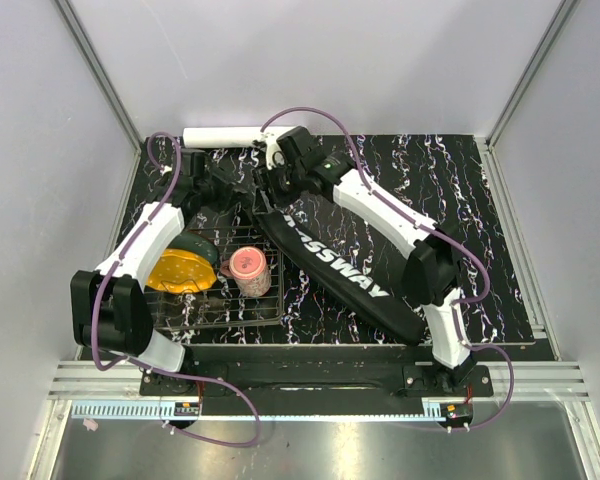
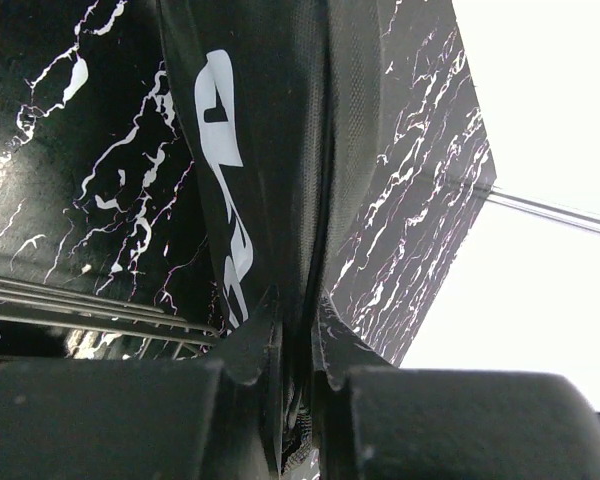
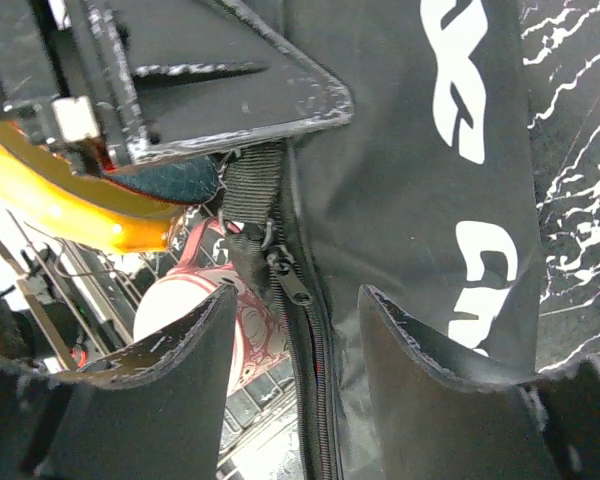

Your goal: Pack up the badminton gear

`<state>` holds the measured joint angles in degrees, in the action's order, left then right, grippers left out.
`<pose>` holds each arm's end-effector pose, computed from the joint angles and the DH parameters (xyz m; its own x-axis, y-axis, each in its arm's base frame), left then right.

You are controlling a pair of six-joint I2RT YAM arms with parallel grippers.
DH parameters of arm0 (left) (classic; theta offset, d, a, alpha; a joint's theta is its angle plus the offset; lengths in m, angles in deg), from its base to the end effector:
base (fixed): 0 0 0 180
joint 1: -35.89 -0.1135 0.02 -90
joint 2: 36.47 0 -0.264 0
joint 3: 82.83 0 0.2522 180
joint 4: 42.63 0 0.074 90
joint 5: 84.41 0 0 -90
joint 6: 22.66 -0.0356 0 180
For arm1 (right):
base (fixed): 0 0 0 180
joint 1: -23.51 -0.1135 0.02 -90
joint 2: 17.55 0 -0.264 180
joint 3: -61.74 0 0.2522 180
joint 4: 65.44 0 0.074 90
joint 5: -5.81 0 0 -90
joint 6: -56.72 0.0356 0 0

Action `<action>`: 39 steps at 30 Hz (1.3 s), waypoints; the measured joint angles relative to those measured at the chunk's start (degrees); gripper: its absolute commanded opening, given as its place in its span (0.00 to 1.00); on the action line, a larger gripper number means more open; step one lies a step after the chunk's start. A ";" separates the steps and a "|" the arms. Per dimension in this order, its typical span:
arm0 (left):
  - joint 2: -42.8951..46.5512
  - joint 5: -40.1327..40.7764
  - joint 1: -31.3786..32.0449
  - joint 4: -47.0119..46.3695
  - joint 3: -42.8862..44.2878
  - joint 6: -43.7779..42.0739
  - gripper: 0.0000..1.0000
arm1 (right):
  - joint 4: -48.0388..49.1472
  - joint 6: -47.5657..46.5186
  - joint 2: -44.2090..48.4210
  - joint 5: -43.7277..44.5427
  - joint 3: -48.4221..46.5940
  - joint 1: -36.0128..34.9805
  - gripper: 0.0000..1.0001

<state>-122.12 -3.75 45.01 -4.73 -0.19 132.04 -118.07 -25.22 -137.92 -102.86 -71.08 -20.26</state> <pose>0.3292 -0.0587 0.2920 -0.5272 -0.8189 -0.2269 -0.4660 0.5019 -0.7287 0.3402 0.3417 0.3261 -0.5780 -0.3697 -0.7275 -0.7584 0.5724 0.3116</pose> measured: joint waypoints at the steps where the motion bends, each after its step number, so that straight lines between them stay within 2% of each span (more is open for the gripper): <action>1: 0.00 0.22 0.07 0.46 0.26 0.07 0.00 | -0.17 1.27 0.00 -0.37 -0.22 0.48 0.53; 2: 0.00 0.46 0.17 0.94 0.59 0.15 0.00 | -0.46 2.34 0.00 -0.61 -0.46 0.92 0.47; 5: 0.00 1.05 0.28 2.25 1.27 0.48 0.00 | -2.05 3.23 -0.04 -1.53 -2.03 1.68 0.39; 9: 0.00 1.66 0.31 3.41 1.79 0.92 0.00 | -3.02 2.12 -0.07 -3.19 -4.28 1.64 0.35; 15: 0.00 1.73 0.31 3.80 2.14 0.90 0.00 | -4.35 -1.75 -0.96 -6.51 -5.44 1.55 0.39; 22: 0.00 1.73 0.31 4.50 2.67 0.81 0.00 | -5.01 -5.38 -2.93 -7.56 -6.08 1.53 0.39; 31: 0.00 1.66 0.31 4.50 2.67 0.76 0.00 | -5.18 -6.75 -4.72 -8.20 -6.19 1.53 0.35; 39: 0.00 1.64 0.31 4.50 2.67 0.72 0.00 | -5.11 -7.85 -5.20 -9.77 -6.40 1.53 0.25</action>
<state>-122.12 -2.12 45.32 -0.23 2.48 132.76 -123.18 -33.07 -143.13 -112.63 -77.49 -18.73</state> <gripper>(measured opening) 0.112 0.274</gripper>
